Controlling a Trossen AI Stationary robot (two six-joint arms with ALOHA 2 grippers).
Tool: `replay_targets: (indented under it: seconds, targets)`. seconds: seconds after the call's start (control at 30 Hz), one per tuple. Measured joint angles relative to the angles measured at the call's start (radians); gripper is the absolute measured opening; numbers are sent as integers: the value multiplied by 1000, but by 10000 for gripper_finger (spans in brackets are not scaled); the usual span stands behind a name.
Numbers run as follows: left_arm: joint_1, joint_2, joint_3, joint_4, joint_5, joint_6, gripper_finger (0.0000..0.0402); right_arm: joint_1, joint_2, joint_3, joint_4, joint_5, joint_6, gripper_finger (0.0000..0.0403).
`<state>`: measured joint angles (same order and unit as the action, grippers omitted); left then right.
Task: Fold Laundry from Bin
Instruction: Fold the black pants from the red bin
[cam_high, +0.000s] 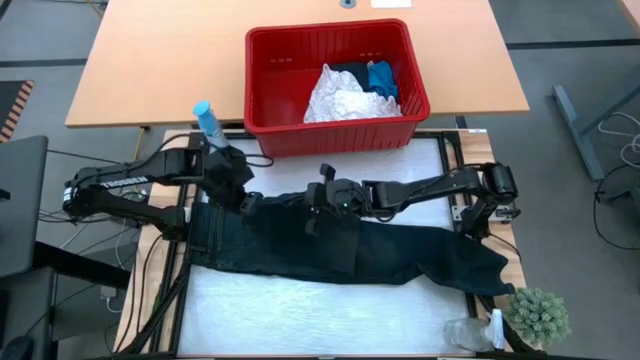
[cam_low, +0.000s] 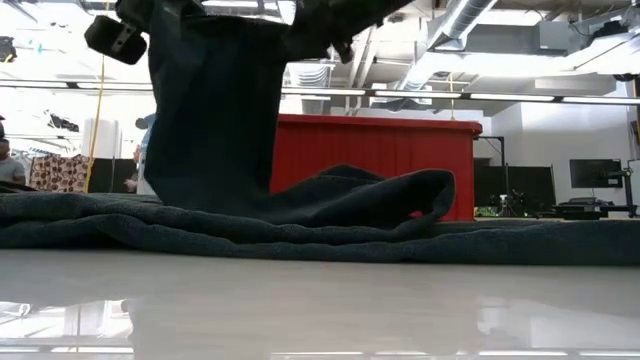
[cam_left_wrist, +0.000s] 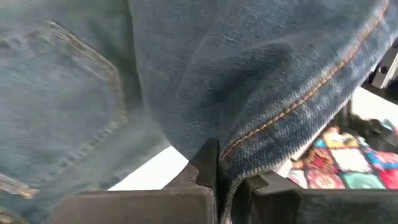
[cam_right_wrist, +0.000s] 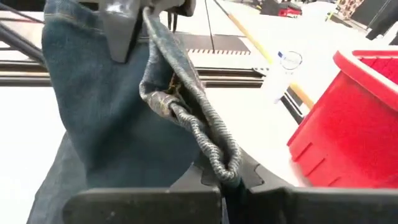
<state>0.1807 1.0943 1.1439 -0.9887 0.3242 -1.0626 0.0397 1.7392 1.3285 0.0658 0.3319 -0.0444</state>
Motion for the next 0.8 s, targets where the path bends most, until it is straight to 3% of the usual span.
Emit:
replay_targets:
  seconds: [0.4,0.57,0.8]
  targets:
    - [-73,0,0,-95,-62,-48,0,-75,131,99,57,-196,13,19]
    - [-116,0,-2,-202,-89,-108,0,-74,218,187,17,-255,-13,19]
    - [-154,4,-1,-204,-88,-127,0,-74,334,345,-107,-267,-67,19]
